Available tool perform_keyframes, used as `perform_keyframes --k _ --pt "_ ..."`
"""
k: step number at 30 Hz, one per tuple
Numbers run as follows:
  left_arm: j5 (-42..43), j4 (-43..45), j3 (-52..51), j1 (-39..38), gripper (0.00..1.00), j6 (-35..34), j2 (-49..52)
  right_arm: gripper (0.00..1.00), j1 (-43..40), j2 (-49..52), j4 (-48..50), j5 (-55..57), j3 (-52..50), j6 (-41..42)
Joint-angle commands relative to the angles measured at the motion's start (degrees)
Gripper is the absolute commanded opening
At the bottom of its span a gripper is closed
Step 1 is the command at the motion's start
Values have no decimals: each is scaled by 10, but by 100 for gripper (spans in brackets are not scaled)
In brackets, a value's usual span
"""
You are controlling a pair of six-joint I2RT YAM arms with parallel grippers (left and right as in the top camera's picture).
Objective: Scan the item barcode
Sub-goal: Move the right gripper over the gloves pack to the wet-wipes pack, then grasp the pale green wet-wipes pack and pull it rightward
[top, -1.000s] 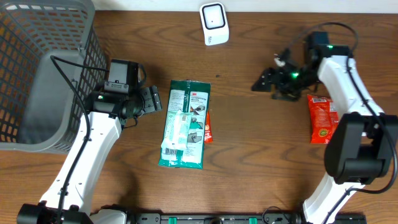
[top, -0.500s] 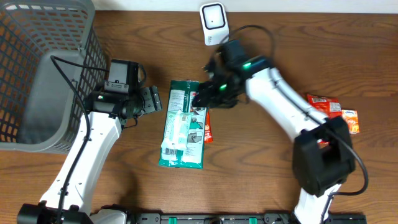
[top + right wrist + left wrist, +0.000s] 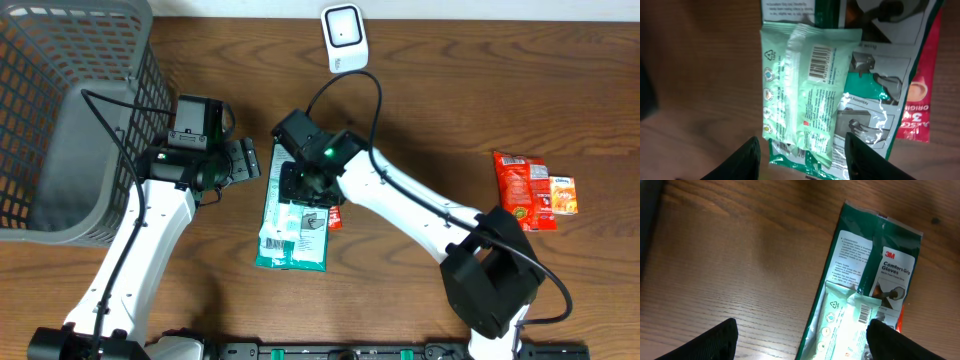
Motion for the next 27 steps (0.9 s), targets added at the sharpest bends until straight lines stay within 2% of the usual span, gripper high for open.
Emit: perform_keyframes --k 1,9,21,22,23,26,27 --pt "-5 -2 8 2 83 10 4 50 18 8 12 44 -24 66" --pt "-6 -2 8 2 83 10 4 44 34 8 94 44 -96 93" --pt "-6 -2 8 2 83 10 4 44 35 8 233 43 -189 97" --pt "-6 -2 8 2 83 10 4 39 35 8 235 43 -193 97" --pt "-6 -2 8 2 83 10 4 28 35 8 235 43 -195 96" --pt "-6 -2 8 2 83 10 4 4 35 8 231 43 -195 88" --pt "-5 -2 8 2 83 10 4 1 34 7 231 43 -195 82"
